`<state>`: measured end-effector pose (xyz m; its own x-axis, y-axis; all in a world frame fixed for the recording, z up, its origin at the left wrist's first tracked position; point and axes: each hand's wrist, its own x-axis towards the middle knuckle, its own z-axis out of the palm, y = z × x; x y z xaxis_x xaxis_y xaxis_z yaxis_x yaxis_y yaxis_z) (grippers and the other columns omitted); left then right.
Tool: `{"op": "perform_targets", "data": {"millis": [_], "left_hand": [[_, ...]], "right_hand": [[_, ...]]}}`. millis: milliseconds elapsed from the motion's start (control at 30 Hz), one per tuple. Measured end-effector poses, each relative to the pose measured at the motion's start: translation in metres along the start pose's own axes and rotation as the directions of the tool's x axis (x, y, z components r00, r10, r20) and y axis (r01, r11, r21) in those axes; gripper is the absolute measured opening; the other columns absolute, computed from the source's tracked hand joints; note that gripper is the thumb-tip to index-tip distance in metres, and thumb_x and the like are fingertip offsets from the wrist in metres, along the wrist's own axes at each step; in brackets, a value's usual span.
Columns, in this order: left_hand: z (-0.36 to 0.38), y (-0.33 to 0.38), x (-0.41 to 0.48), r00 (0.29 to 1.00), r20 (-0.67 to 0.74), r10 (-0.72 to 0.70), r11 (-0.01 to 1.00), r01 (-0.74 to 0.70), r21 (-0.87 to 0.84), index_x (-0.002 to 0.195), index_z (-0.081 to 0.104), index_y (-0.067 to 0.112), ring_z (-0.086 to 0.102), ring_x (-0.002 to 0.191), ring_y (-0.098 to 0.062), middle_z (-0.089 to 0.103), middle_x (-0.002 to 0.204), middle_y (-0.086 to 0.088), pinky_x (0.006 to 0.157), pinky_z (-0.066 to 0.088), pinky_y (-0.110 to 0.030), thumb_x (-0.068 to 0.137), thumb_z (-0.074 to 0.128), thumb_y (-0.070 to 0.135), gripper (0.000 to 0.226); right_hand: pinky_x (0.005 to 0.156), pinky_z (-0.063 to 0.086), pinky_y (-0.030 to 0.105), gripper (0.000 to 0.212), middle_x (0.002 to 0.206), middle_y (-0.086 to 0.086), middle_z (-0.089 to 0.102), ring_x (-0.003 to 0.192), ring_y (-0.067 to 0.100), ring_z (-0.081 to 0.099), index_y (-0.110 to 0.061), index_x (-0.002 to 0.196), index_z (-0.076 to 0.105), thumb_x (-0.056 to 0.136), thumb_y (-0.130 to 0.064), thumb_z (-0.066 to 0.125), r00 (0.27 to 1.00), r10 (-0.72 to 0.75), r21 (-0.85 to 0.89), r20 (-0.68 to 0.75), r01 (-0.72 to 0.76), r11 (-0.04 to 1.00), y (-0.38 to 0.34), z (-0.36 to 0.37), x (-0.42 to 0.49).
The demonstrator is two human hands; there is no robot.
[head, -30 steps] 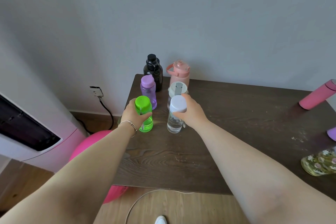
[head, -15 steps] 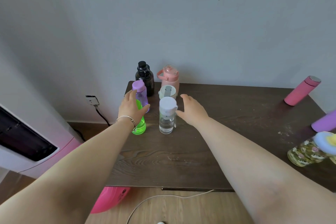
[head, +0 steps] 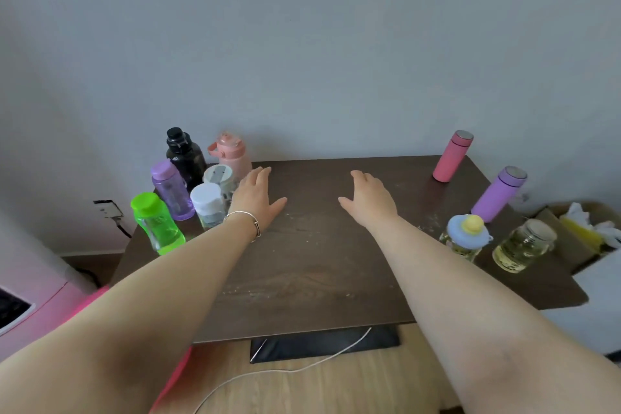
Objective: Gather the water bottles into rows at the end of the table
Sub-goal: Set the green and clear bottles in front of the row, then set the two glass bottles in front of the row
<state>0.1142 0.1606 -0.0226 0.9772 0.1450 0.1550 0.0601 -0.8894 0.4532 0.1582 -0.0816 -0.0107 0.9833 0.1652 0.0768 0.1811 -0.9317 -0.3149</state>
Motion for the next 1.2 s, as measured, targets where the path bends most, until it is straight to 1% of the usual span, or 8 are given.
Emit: {"op": "perform_targets", "data": {"millis": [100, 400, 600, 700, 800, 1000, 1100, 1200], "left_hand": [[0.023, 0.055, -0.005, 0.999, 0.017, 0.046, 0.999, -0.046, 0.005, 0.151, 0.025, 0.013, 0.023, 0.144, -0.027, 0.026, 0.157, -0.009, 0.116, 0.025, -0.038, 0.088, 0.062, 0.041, 0.078], [0.091, 0.197, -0.031, 0.985, 0.097, 0.143, 0.99, -0.144, -0.003, 0.151, 0.024, 0.017, 0.022, 0.145, -0.025, 0.023, 0.159, -0.005, 0.115, 0.026, -0.037, 0.089, 0.062, 0.042, 0.077], [0.128, 0.262, -0.041, 0.961, 0.175, 0.216, 0.976, -0.218, -0.008, 0.151, 0.024, 0.018, 0.024, 0.144, -0.026, 0.023, 0.158, -0.006, 0.115, 0.027, -0.038, 0.088, 0.062, 0.044, 0.078], [0.145, 0.286, -0.043, 0.941, 0.221, 0.256, 0.965, -0.261, -0.007, 0.151, 0.023, 0.018, 0.024, 0.144, -0.026, 0.022, 0.159, -0.006, 0.115, 0.028, -0.04, 0.088, 0.062, 0.046, 0.08], [0.161, 0.305, -0.042, 0.922, 0.264, 0.282, 0.957, -0.29, -0.007, 0.151, 0.022, 0.019, 0.025, 0.143, -0.027, 0.021, 0.159, -0.006, 0.114, 0.03, -0.042, 0.087, 0.063, 0.047, 0.082], [0.196, 0.332, -0.03, 0.886, 0.365, 0.286, 0.957, -0.281, -0.067, 0.151, 0.021, 0.019, 0.026, 0.142, -0.029, 0.021, 0.158, -0.006, 0.112, 0.033, -0.046, 0.079, 0.071, 0.049, 0.093], [0.213, 0.337, -0.025, 0.887, 0.385, 0.254, 0.966, -0.212, -0.149, 0.151, 0.022, 0.019, 0.028, 0.141, -0.027, 0.024, 0.157, -0.003, 0.111, 0.034, -0.043, 0.076, 0.072, 0.048, 0.095], [0.228, 0.334, -0.022, 0.891, 0.396, 0.222, 0.964, -0.141, -0.224, 0.149, 0.024, 0.021, 0.038, 0.134, -0.026, 0.03, 0.152, -0.002, 0.105, 0.04, -0.041, 0.073, 0.076, 0.046, 0.096]], "right_hand": [[0.089, 0.048, 0.043, 0.063, 0.134, 0.01, 0.052, 0.122, 0.03, 0.048, -0.01, 0.143, 0.037, 0.092, -0.038, 0.061, 0.998, 0.041, 0.003, -0.037, -0.041, 0.999, 0.055, -0.023, -0.014], [0.086, 0.045, 0.043, 0.059, 0.129, 0.013, 0.054, 0.117, 0.033, 0.05, -0.009, 0.141, 0.04, 0.092, -0.035, 0.061, 0.974, 0.186, 0.054, -0.126, -0.18, 0.982, 0.196, -0.075, -0.059], [0.086, 0.046, 0.043, 0.056, 0.128, 0.015, 0.055, 0.116, 0.035, 0.051, -0.007, 0.137, 0.043, 0.092, -0.036, 0.06, 0.939, 0.303, 0.066, -0.165, -0.296, 0.953, 0.27, -0.093, -0.09], [0.083, 0.047, 0.043, 0.054, 0.123, 0.013, 0.057, 0.112, 0.033, 0.053, -0.009, 0.134, 0.044, 0.091, -0.037, 0.062, 0.914, 0.364, 0.066, -0.18, -0.358, 0.932, 0.301, -0.095, -0.105], [0.084, 0.05, 0.041, 0.054, 0.125, 0.01, 0.056, 0.115, 0.03, 0.053, -0.012, 0.132, 0.045, 0.089, -0.037, 0.065, 0.89, 0.417, 0.077, -0.184, -0.41, 0.909, 0.325, -0.094, -0.116], [0.09, 0.053, 0.04, 0.062, 0.129, 0.009, 0.055, 0.116, 0.028, 0.054, -0.017, 0.136, 0.042, 0.085, -0.039, 0.07, 0.852, 0.493, 0.073, -0.176, -0.488, 0.87, 0.359, -0.084, -0.119], [0.09, 0.052, 0.039, 0.067, 0.132, 0.011, 0.052, 0.119, 0.028, 0.052, -0.017, 0.139, 0.039, 0.085, -0.04, 0.071, 0.842, 0.512, 0.034, -0.168, -0.514, 0.857, 0.371, -0.075, -0.111], [0.09, 0.051, 0.038, 0.068, 0.135, 0.012, 0.048, 0.12, 0.029, 0.05, -0.017, 0.14, 0.037, 0.086, -0.04, 0.071, 0.833, 0.533, 0.025, -0.15, -0.536, 0.844, 0.38, -0.066, -0.097]]}}
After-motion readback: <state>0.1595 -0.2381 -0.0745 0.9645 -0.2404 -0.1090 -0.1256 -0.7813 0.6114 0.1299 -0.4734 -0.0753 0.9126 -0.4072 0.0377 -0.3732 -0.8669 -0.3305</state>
